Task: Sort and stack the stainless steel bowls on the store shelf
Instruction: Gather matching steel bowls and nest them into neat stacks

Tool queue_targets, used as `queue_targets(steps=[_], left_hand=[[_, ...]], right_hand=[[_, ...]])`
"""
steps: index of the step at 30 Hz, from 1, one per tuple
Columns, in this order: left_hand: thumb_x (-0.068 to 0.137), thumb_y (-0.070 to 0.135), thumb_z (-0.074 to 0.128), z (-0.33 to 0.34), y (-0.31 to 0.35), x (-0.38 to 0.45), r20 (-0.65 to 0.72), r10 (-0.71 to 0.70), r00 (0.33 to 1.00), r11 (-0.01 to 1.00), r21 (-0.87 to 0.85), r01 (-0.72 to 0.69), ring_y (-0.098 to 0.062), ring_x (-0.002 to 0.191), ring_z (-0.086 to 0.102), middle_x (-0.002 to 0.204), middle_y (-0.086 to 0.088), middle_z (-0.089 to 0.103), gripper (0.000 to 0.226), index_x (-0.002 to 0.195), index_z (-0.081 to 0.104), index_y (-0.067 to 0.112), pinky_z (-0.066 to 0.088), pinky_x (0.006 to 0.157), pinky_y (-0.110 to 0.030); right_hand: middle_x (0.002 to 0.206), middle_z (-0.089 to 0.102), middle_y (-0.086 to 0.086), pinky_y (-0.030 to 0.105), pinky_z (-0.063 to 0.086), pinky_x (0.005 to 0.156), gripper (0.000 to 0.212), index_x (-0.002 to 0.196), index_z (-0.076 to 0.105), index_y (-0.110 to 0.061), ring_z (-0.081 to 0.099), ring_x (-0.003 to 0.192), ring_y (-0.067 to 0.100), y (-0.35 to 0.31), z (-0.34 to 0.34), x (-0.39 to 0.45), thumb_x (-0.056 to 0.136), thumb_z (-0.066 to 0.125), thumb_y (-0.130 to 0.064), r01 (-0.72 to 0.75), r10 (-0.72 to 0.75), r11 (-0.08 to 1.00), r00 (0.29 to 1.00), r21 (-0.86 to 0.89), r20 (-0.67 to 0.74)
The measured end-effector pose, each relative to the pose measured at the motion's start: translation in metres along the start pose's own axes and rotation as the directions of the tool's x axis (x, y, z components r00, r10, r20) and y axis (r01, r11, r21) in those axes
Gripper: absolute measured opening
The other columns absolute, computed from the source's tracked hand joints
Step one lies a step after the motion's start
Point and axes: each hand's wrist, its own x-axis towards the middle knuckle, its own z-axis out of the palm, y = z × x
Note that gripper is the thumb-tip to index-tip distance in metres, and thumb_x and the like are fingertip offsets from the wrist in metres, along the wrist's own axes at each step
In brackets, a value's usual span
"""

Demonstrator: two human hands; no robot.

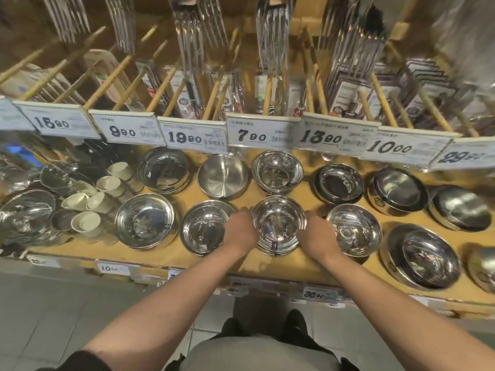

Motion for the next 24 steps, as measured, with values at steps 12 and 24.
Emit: queue_targets(steps=[12, 24], left_hand=[[0.084, 0.002, 0.067, 0.001, -0.005, 0.002, 0.019, 0.01, 1.0, 1.0, -0.007, -0.01, -0.024, 0.083, 0.059, 0.091, -0.007, 0.058, 0.021, 0.102, 0.057, 0.003, 0.044, 0.062, -0.027], [0.088, 0.003, 0.063, 0.003, -0.002, -0.002, 0.005, -0.028, 1.0, 1.0, 0.015, 0.028, -0.031, 0.1, 0.068, 0.109, -0.017, 0.069, 0.032, 0.119, 0.057, -0.001, 0.052, 0.071, -0.028]], right_hand=[[0.113, 0.07, 0.022, 0.042, 0.056, 0.084, 0.049, 0.144, 0.045, -0.006, 0.066, 0.104, 0.038, 0.0, -0.002, 0.002, 0.096, 0.052, -0.007, 0.06, -0.06, 0.998, 0.998, -0.02, -0.003], [0.107, 0.069, 0.018, 0.033, 0.046, 0.069, 0.029, 0.121, 0.056, -0.002, 0.066, 0.096, 0.036, 0.005, 0.003, 0.009, 0.093, 0.053, -0.009, 0.058, -0.056, 0.994, 0.998, -0.097, 0.019]])
